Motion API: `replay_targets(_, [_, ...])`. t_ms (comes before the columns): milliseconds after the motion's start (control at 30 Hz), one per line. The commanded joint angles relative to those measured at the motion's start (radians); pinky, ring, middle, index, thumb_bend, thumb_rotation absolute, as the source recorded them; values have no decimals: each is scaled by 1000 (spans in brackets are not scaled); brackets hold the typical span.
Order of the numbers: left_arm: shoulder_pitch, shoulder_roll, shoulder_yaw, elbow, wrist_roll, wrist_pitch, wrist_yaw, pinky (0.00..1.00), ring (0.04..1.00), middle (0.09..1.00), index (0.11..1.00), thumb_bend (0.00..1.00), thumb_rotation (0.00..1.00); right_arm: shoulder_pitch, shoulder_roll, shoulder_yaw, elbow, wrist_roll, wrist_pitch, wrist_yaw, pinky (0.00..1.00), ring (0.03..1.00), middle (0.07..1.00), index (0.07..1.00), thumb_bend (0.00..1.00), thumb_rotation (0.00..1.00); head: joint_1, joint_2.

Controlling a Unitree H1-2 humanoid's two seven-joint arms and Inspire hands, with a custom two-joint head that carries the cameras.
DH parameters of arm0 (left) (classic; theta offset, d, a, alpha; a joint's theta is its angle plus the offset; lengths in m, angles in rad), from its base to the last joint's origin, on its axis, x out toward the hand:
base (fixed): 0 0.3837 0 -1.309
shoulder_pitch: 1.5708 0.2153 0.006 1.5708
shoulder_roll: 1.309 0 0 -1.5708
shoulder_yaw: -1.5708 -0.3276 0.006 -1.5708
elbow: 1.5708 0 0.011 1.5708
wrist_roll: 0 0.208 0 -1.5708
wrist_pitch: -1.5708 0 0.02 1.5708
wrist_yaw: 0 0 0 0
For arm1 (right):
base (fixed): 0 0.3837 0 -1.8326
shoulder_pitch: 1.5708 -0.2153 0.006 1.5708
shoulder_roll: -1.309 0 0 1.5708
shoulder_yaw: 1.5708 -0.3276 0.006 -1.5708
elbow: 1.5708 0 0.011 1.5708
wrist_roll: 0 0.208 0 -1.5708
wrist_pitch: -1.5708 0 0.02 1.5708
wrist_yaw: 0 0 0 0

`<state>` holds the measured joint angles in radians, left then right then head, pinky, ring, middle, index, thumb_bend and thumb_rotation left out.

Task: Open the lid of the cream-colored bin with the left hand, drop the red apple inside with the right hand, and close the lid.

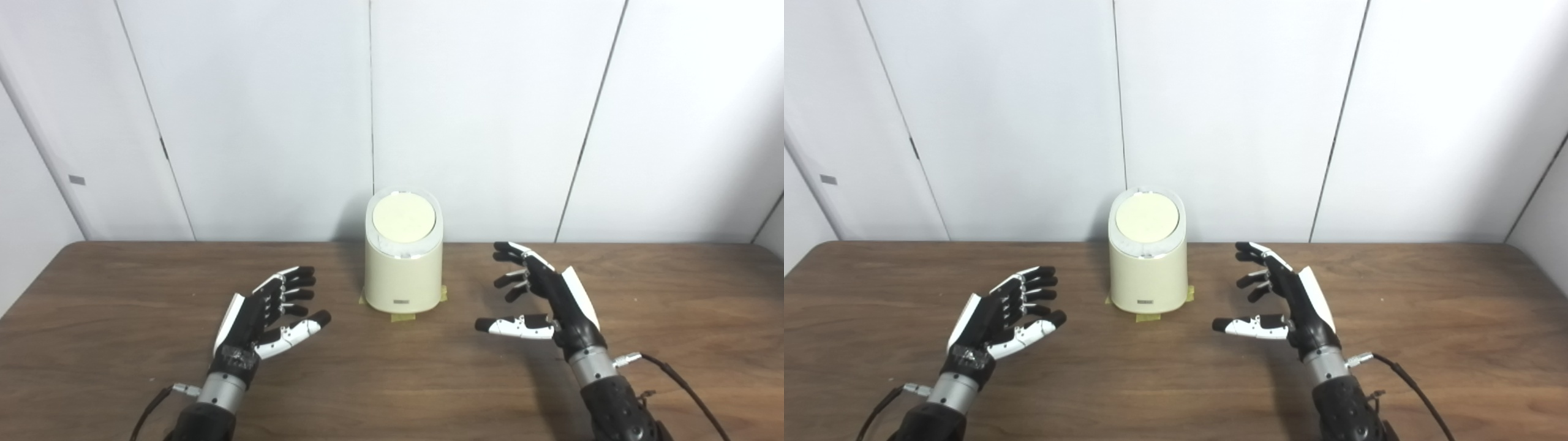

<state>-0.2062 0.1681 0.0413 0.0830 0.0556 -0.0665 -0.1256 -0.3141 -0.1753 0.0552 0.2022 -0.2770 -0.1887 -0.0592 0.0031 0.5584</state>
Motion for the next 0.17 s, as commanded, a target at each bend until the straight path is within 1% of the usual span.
replay_targets(0, [-40,8,0,-15,-15,-48,5,679,769,807,838,796,298,-25,2,-10,-33,19,-34,-6,465,604,788,820,813,187,1,1])
replay_targets(133, [-43,11,-2,-15,-12,-57,5,689,782,817,863,804,322,-25,3,-9,-28,24,-42,-8,471,601,781,817,818,184,1,2])
